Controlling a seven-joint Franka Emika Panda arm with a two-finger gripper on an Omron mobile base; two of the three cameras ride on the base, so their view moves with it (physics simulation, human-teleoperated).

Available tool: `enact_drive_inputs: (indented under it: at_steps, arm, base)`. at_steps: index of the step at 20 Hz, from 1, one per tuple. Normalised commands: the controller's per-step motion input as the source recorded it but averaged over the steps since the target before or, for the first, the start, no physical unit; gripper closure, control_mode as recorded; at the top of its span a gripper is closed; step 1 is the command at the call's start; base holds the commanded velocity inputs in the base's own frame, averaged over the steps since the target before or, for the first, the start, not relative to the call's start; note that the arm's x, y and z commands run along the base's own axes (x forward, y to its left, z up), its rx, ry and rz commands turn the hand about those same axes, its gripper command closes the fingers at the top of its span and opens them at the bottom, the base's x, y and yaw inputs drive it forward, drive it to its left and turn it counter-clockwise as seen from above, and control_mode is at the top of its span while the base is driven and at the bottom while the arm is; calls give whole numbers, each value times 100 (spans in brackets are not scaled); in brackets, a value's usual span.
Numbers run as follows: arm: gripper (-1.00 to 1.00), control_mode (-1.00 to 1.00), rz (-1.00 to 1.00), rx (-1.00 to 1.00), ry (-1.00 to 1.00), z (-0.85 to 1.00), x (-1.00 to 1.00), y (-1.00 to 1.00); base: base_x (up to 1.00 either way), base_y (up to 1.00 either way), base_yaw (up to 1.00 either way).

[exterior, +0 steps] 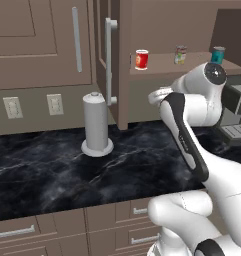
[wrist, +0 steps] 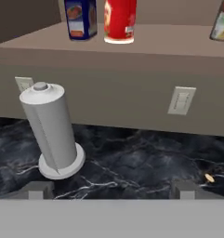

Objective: Stack two cans on top of the other two cans in the cabinet.

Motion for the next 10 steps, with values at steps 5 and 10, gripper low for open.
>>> enact_drive_inputs:
  at_steps: [5, 10]
  arm:
    - [-100, -100, -2, 0, -12, 35, 27, 2]
    - [-100, -100, 0, 2, 0, 46, 41, 0]
  base:
    - [0, 0, 0]
    - [0, 0, 0]
